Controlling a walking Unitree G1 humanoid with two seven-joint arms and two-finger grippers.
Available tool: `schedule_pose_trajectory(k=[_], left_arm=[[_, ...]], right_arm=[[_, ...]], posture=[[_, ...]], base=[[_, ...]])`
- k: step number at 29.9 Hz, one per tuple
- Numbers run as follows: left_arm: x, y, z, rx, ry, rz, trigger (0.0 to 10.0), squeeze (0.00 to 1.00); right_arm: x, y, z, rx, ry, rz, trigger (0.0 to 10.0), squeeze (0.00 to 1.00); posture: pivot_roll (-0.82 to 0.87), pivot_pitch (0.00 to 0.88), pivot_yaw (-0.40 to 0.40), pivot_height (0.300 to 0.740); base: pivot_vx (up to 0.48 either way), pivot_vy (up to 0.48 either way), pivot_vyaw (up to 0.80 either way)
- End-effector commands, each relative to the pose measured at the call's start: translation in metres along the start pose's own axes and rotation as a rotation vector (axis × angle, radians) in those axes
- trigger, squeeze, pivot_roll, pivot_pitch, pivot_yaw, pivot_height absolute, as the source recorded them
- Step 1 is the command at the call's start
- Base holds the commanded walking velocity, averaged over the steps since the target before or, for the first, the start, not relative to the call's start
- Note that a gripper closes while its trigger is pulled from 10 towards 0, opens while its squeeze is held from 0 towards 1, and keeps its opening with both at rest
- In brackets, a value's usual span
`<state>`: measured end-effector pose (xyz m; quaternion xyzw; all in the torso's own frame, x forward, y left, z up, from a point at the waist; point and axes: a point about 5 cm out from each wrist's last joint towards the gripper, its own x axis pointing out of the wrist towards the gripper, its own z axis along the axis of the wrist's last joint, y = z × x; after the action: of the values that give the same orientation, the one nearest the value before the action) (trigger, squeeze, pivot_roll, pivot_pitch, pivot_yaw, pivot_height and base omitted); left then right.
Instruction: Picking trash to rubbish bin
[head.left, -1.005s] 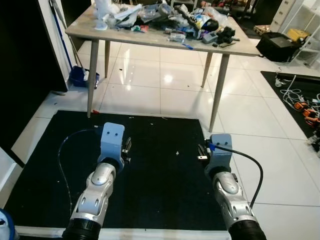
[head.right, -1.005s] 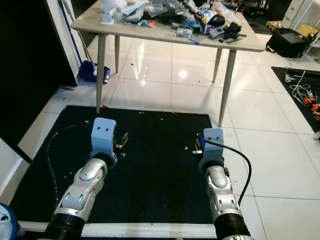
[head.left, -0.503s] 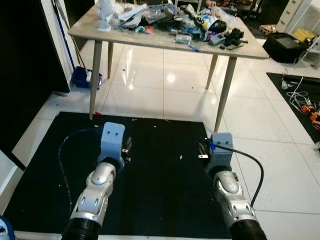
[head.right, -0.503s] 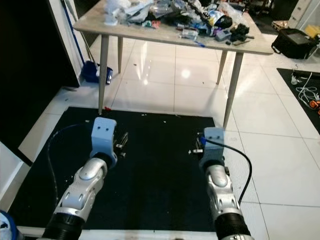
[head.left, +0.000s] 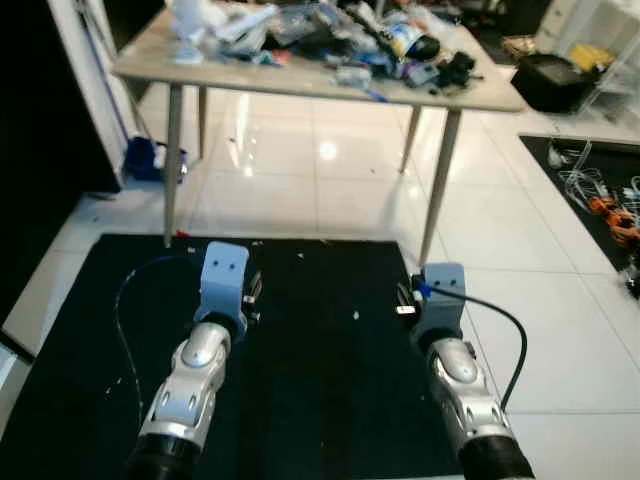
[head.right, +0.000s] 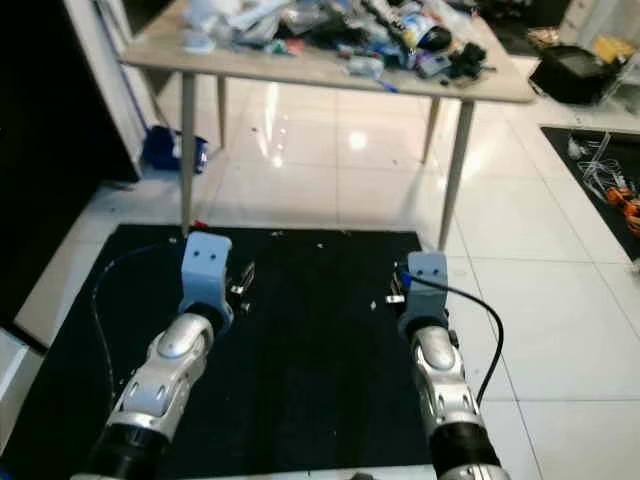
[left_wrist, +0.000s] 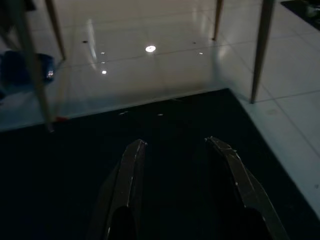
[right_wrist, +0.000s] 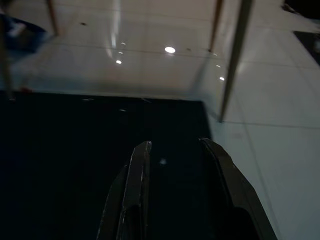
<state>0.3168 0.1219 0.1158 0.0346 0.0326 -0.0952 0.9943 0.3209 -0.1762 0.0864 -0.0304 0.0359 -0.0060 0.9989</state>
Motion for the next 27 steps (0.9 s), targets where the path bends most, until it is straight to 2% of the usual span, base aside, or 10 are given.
schedule_pose_trajectory(k=[1, 27], left_arm=[[-0.002, -0.0028, -0.0057, -0.001, 0.022, -0.008, 10.0, 0.0], [-0.0014, -0.0017, -0.0053, 0.001, 0.021, -0.01, 10.0, 0.0]], right_arm=[[-0.0018, -0.0032, -0.0033, 0.002, 0.011, -0.013, 10.0, 0.0], [-0.0013, -0.0026, -0.0038, 0.005, 0.01, -0.015, 10.0, 0.0]], posture=[[-0.04, 0.128, -0.045, 0.74], [-0.03, 0.126, -0.043, 0.74]], base=[[0.277, 0.0, 0.0], [0.274, 0.0, 0.0]])
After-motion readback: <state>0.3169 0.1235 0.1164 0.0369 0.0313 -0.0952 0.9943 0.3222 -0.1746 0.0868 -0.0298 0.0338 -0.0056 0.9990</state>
